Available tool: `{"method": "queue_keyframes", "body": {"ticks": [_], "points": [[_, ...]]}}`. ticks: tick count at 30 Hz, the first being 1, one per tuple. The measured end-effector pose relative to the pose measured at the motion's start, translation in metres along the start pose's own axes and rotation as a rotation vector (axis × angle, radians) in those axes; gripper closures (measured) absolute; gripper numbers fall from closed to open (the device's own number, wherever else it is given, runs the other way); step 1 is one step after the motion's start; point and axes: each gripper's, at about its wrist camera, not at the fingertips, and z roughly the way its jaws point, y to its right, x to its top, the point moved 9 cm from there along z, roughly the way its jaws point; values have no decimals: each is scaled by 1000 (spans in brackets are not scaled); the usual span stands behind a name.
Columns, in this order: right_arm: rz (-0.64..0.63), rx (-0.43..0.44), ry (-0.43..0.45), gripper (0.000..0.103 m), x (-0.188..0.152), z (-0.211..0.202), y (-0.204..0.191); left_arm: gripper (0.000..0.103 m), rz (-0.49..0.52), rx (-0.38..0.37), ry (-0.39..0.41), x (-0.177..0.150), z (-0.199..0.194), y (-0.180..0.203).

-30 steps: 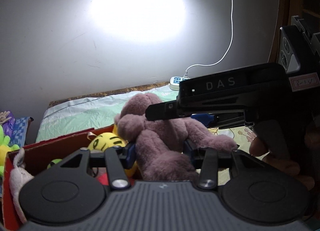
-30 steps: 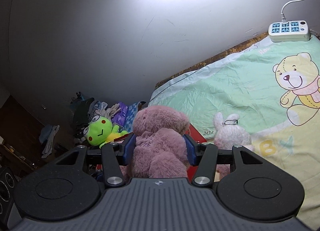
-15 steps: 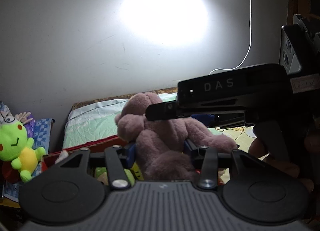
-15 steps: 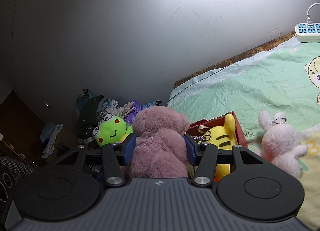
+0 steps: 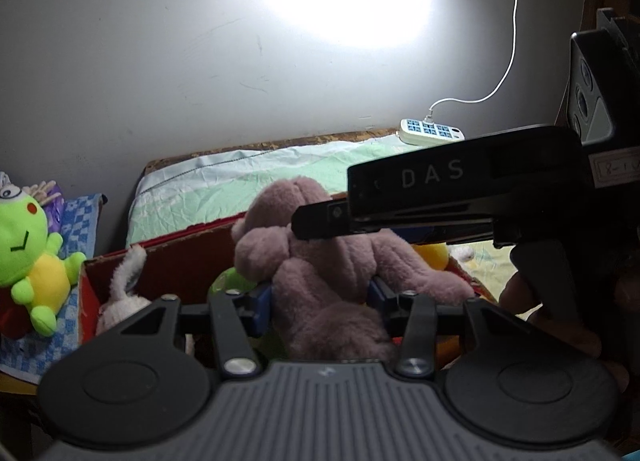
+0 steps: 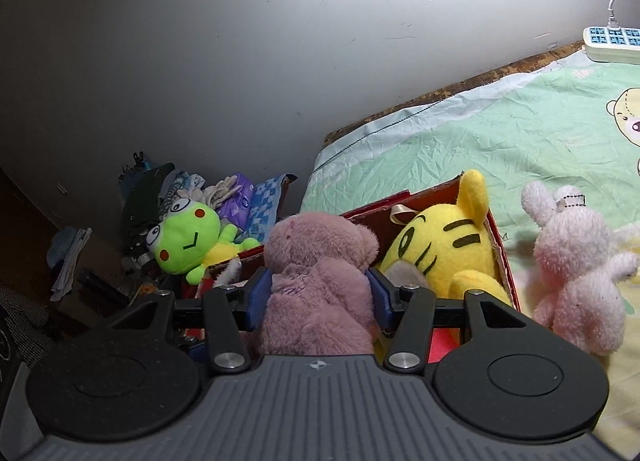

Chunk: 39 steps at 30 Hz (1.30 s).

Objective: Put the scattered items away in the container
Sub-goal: 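Lower the teddy bear into the red box beside the tiger plush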

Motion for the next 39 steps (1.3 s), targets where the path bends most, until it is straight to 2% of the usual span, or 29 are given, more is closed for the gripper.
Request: {"method": "queue_keyframes", "body": {"ticks": [3,7,17,39], "points": [[-20,-32,-1,51,-3,6,7,56,7,-6,-35,-7,13,-1],[-31,-55,-2,59,-1,11,15,56,0,-11,-75,-14,29,-3],[-77,-87,-22,60,-1,19,19,57,21,-1,-117,-17,47,-4],[-81,-95,-51,60,-18,15,17,54,26,26,-193,-31,37,0]]}}
